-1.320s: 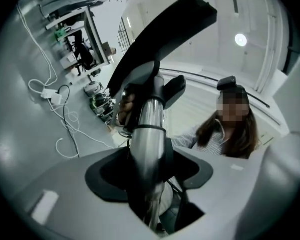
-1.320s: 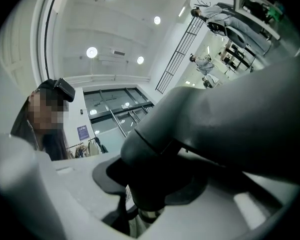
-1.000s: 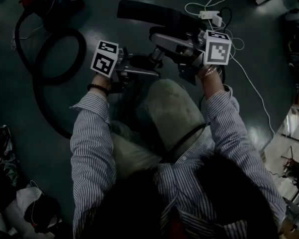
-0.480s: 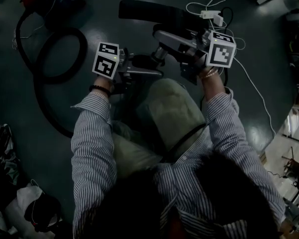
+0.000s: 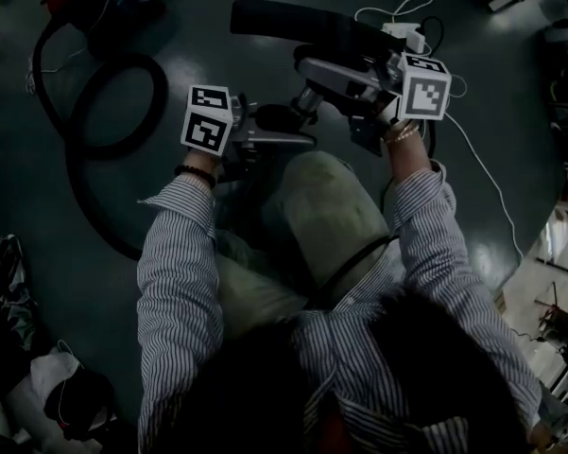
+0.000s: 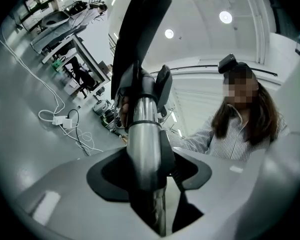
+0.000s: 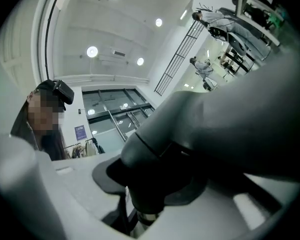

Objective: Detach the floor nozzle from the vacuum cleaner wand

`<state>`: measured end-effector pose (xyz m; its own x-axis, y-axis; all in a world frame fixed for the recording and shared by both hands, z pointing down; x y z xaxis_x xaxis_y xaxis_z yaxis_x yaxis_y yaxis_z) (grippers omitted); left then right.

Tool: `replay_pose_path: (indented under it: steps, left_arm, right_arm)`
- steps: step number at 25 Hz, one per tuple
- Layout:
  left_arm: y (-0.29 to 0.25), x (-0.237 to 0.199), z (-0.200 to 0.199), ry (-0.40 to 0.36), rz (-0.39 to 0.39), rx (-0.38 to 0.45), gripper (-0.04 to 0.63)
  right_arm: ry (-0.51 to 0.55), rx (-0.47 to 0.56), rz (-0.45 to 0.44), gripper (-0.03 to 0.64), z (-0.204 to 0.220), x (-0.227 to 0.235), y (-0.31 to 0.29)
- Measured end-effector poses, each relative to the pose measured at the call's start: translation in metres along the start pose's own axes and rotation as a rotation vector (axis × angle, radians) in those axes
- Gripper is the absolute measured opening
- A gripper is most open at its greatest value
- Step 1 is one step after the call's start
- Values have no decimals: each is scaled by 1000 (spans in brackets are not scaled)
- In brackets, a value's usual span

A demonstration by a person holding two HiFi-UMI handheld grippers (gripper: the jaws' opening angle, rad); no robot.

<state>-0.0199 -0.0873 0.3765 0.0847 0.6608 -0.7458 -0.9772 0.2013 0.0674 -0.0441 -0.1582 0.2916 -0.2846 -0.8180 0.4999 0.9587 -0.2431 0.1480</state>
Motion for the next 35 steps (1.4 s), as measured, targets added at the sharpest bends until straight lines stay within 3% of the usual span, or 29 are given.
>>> replay_pose_path:
  steps: [2,7,9,12,17,19,23,25,31,33,35]
  left_arm:
    - [0,-1,1,0,-2,2,230]
    - [0,-7,5,-31,-43,-42,230]
    - [0,-10,7,-24,-44,-43,230]
    - [1,-8,5,-7,-45,-39,230]
    - [-2,-6,5,-24,-53,-11,233]
    - [-2,-13,5,-36,-70,22,230]
    - [-7,-20,5,-34,-121,36,201]
    - [-6,-16,5,-34,-106,34,201]
    - [-6,-6,2,-61,-89,37,210]
    - [-6,-8,3,-62,-96,48,209]
    - [-6,-12,3,-62,-114,51,206]
  right_arm:
    - [-15,19,24,166,0,1,-2]
    - [-33,107,257,171,3,8,12]
    - [-10,109,305,173,4,9,16]
    - [17,51,247,172,4,8,16]
    - [13,15,9,167,6,3,17]
    - [6,35,61,167,5,8,16]
    - [-45,46,312,166,3,23,14]
    - [-39,22,281,166,3,20,12]
    - [-13,50,-39,172,-1,2,13]
    - [-29,73,-13,173,-1,5,12]
    - [-58,95,121,173,-1,11,10]
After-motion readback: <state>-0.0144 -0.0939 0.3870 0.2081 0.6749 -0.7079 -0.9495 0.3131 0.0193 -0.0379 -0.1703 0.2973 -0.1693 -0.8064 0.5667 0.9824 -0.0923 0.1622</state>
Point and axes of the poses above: the fingertips, and each gripper's own axes: y backward along the fingers, x to its right, z out of its underside, the point moved 2 cm from there along y, backward along the fingers, and after that the axes turned 10 degrees about y, right-handed, at the moved point
